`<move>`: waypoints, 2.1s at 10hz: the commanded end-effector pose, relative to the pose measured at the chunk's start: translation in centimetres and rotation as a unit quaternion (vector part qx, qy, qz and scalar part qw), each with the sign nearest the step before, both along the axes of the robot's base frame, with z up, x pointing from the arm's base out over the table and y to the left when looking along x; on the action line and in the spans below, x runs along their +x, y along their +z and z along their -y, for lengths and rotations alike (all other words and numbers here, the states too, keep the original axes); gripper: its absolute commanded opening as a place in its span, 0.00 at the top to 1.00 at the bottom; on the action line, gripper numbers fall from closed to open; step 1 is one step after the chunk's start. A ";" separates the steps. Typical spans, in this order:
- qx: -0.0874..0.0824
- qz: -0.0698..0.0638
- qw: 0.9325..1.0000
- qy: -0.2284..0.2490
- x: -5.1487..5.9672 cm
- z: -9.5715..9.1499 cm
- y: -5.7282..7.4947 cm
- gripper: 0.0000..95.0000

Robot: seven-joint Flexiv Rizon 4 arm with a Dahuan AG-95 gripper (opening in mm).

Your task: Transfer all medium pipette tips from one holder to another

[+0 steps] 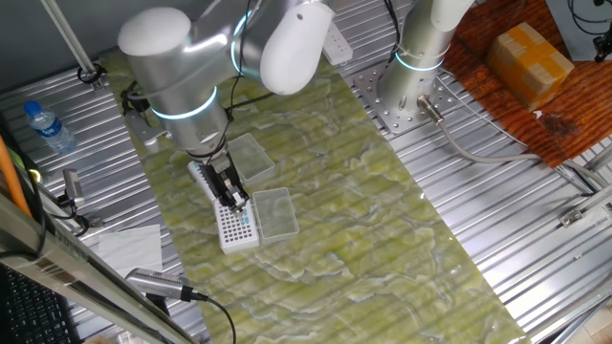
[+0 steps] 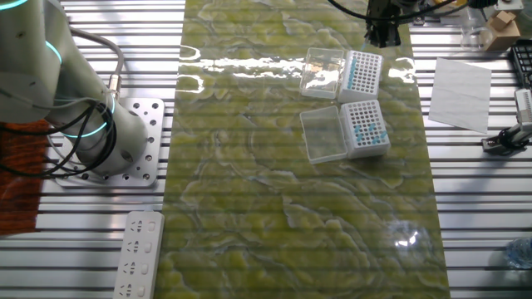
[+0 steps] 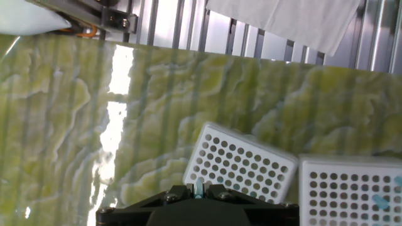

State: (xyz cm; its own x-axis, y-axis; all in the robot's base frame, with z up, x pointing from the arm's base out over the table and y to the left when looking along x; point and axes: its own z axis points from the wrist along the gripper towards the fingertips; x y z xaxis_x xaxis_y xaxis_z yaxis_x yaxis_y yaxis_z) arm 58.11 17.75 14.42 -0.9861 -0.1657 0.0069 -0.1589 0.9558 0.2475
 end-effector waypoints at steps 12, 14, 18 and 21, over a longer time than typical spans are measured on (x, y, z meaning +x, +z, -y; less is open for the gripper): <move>0.004 -0.017 1.000 -0.013 -0.4 0.5 -2.0 1.00; 0.002 -0.017 1.000 -0.013 -0.4 0.5 -2.0 1.00; -0.011 -0.032 0.998 0.043 -0.4 0.5 -2.0 1.00; -0.005 -0.036 0.998 0.042 -0.4 0.5 -2.0 1.00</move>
State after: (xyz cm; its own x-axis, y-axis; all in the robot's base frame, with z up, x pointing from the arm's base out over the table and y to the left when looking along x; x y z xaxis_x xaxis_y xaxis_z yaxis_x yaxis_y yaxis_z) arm 57.92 17.31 12.40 -0.9578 -0.2738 0.0876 -0.2460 0.9384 0.2428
